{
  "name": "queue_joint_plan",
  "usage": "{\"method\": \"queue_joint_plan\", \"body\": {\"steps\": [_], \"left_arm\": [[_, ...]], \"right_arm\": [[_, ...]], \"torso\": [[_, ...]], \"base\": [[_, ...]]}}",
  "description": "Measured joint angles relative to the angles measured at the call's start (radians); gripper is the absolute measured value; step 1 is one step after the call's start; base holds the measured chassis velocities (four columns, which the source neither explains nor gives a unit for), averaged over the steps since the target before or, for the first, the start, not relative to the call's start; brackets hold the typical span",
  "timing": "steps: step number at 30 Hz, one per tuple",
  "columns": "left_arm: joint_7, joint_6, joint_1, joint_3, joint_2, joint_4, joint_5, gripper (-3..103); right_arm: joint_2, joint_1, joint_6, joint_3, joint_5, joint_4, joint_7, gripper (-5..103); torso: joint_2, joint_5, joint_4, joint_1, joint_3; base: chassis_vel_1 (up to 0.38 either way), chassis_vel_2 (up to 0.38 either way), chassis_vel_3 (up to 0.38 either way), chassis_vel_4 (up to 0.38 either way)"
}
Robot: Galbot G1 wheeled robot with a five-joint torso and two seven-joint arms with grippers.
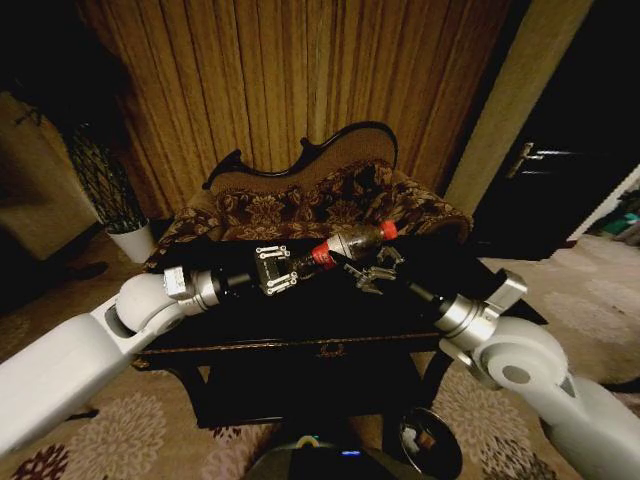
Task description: Move to the front of the table and place the trash on the table into the trash bin.
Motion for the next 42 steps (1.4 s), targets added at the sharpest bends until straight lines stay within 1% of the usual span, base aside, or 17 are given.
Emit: {"method": "queue_joint_plan", "body": {"steps": [10, 12, 13, 14, 15, 17, 18, 19, 20, 23, 24, 27, 30, 37, 38, 41, 42], "left_arm": [[-0.006, 0.001, -0.009, 0.022, -0.007, 0.002, 0.005, 25], [-0.004, 0.001, -0.006, 0.022, -0.007, 0.005, 0.006, 25], [-0.004, 0.001, -0.006, 0.022, -0.007, 0.005, 0.006, 25], [-0.003, 0.001, -0.004, 0.021, -0.006, 0.007, 0.006, 25], [-0.003, 0.001, -0.004, 0.021, -0.006, 0.007, 0.006, 25], [0.003, -0.002, -0.001, 0.020, -0.006, 0.010, 0.006, 25], [0.003, -0.002, -0.001, 0.020, -0.006, 0.010, 0.006, 25], [0.008, -0.002, -0.001, 0.020, -0.006, 0.011, 0.009, 25], [0.008, -0.002, -0.001, 0.020, -0.006, 0.011, 0.009, 25], [0.009, -0.003, 0.000, 0.024, -0.006, 0.011, 0.012, 25], [0.009, -0.003, 0.000, 0.024, -0.006, 0.011, 0.012, 25], [0.012, -0.011, 0.002, 0.023, -0.006, 0.015, 0.012, 25], [0.008, -0.013, 0.003, 0.022, -0.006, 0.015, 0.012, 25], [-0.011, -0.014, 0.009, 0.020, -0.008, 0.010, 0.013, 25], [-0.012, -0.013, 0.011, 0.015, -0.008, 0.009, 0.013, 22], [-0.017, -0.012, 0.029, -0.008, -0.006, 0.011, 0.013, 36], [-0.017, -0.012, 0.029, -0.008, -0.006, 0.011, 0.013, 36]], "right_arm": [[0.005, -0.002, -0.001, 0.005, -0.009, -0.017, 0.001, 100], [0.010, -0.002, -0.001, 0.005, -0.013, -0.020, 0.001, 91], [0.010, -0.002, -0.001, 0.005, -0.013, -0.020, 0.001, 91], [0.013, -0.002, -0.001, 0.005, -0.014, -0.021, 0.001, 86], [0.013, -0.002, -0.001, 0.005, -0.014, -0.021, 0.001, 86], [0.017, -0.004, 0.000, 0.005, -0.019, -0.024, 0.002, 75], [0.017, -0.004, 0.000, 0.005, -0.019, -0.024, 0.002, 75], [0.017, -0.005, 0.001, 0.004, -0.027, -0.026, 0.001, 70], [0.017, -0.005, 0.001, 0.004, -0.027, -0.026, 0.001, 70], [0.014, -0.005, 0.003, 0.006, -0.045, -0.033, -0.006, 56], [0.014, -0.005, 0.003, 0.006, -0.045, -0.033, -0.006, 56], [0.011, -0.007, 0.004, 0.008, -0.047, -0.032, -0.008, 46], [0.011, -0.008, 0.005, 0.009, -0.047, -0.031, -0.008, 41], [0.008, -0.011, 0.007, 0.016, -0.047, -0.030, -0.008, 40], [0.008, -0.013, 0.008, 0.018, -0.047, -0.029, -0.008, 40], [0.010, -0.017, 0.009, 0.022, -0.047, -0.032, -0.006, 39], [0.010, -0.017, 0.009, 0.022, -0.047, -0.032, -0.006, 39]], "torso": [[0.000, 0.0000, 0.0000, 0.000, 0.000], [0.000, 0.0000, 0.0000, 0.000, 0.000], [0.000, 0.0000, 0.0000, 0.000, 0.000], [0.000, -0.0001, 0.0000, 0.000, 0.000], [0.000, -0.0001, 0.0000, 0.000, 0.000], [0.000, 0.0000, 0.0000, 0.000, 0.000], [0.000, 0.0000, 0.0000, 0.000, 0.000], [0.000, 0.0000, 0.0000, 0.000, 0.000], [0.000, 0.0000, 0.0000, 0.000, 0.000], [0.000, 0.0000, 0.0000, 0.000, 0.000], [0.000, 0.0000, 0.0000, 0.000, 0.000], [0.000, 0.0000, 0.0000, 0.000, 0.000], [0.000, 0.0000, 0.0000, 0.000, 0.000], [0.000, -0.0001, 0.0000, 0.000, 0.000], [0.000, 0.0000, -0.0001, 0.000, 0.000], [0.000, 0.0000, 0.0000, 0.000, 0.000], [0.000, 0.0000, 0.0000, 0.000, 0.000]], "base": [[0.000, 0.000, 0.000, 0.000], [0.000, 0.000, 0.000, 0.000], [0.000, 0.000, 0.000, 0.000], [0.000, 0.000, 0.000, 0.000], [0.000, 0.000, 0.000, 0.000], [0.000, 0.000, 0.000, 0.000], [0.000, 0.000, 0.000, 0.000], [0.000, 0.000, 0.000, 0.000], [0.000, 0.000, 0.000, 0.000], [0.000, 0.000, 0.000, 0.000], [0.000, 0.000, 0.000, 0.000], [0.000, 0.000, 0.000, 0.000], [0.000, 0.000, 0.000, 0.000], [0.000, 0.000, 0.000, 0.000], [0.000, 0.000, 0.000, 0.000], [0.000, 0.000, 0.000, 0.000], [0.000, 0.000, 0.000, 0.000]]}}
